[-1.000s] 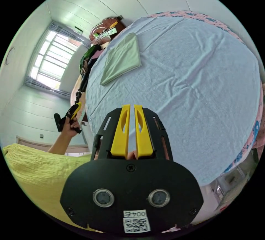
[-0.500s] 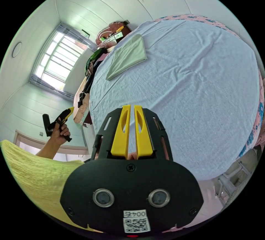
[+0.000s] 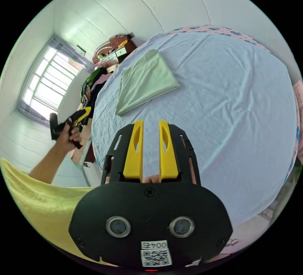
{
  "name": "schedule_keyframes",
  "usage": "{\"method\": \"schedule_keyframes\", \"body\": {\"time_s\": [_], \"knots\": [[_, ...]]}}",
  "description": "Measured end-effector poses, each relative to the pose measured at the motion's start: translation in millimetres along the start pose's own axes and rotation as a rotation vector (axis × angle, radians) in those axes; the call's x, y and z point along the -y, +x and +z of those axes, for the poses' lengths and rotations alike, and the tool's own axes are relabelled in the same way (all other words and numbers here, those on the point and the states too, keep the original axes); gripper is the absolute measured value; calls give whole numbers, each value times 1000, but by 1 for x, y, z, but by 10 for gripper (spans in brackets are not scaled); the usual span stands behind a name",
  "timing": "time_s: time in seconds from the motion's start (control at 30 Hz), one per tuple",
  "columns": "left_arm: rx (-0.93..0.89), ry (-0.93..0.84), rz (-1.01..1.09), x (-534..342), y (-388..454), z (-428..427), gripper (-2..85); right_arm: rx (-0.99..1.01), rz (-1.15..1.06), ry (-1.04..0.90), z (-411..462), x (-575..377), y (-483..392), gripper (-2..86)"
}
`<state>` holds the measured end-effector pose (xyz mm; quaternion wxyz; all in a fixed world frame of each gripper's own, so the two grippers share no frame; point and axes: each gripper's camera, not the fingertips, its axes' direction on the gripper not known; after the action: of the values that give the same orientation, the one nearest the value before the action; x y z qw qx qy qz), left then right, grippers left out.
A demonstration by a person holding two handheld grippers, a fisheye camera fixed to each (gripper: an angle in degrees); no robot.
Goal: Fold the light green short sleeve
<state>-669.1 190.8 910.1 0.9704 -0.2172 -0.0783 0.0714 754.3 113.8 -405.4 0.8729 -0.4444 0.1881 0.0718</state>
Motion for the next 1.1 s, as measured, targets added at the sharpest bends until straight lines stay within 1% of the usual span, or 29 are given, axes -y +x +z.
{"method": "schedule_keyframes", "body": {"time_s": [0.07,0.2,0.3,0.4,0.47,0.57,0.67,0.8,0.87,1.0,1.1], "knots": [[-58,-52,-18,55,-24,27,22,-61,-36,-37,37,34,-31,82],[-64,-89,27,132,-37,69,25,-125,-42,-41,78,83,-62,80],[-66,-131,53,185,-37,111,30,-168,-61,-102,109,114,-81,83],[-26,-170,93,225,-25,151,41,-189,-67,-176,138,132,-88,84],[43,-182,138,247,-15,176,55,-201,-70,-248,160,138,-88,78],[78,-213,191,261,-4,203,70,-259,-83,-254,171,138,-90,62],[88,-228,204,266,0,217,78,-253,-90,-256,173,138,-91,61],[68,-232,176,266,0,226,60,-262,-95,-251,174,138,-93,61],[124,-251,218,267,6,231,35,-270,-99,-245,175,136,-95,61],[195,-222,273,273,16,231,19,-289,-102,-239,175,133,-96,60],[239,-250,343,266,19,244,15,-315,-125,-222,175,127,-99,60]]}}
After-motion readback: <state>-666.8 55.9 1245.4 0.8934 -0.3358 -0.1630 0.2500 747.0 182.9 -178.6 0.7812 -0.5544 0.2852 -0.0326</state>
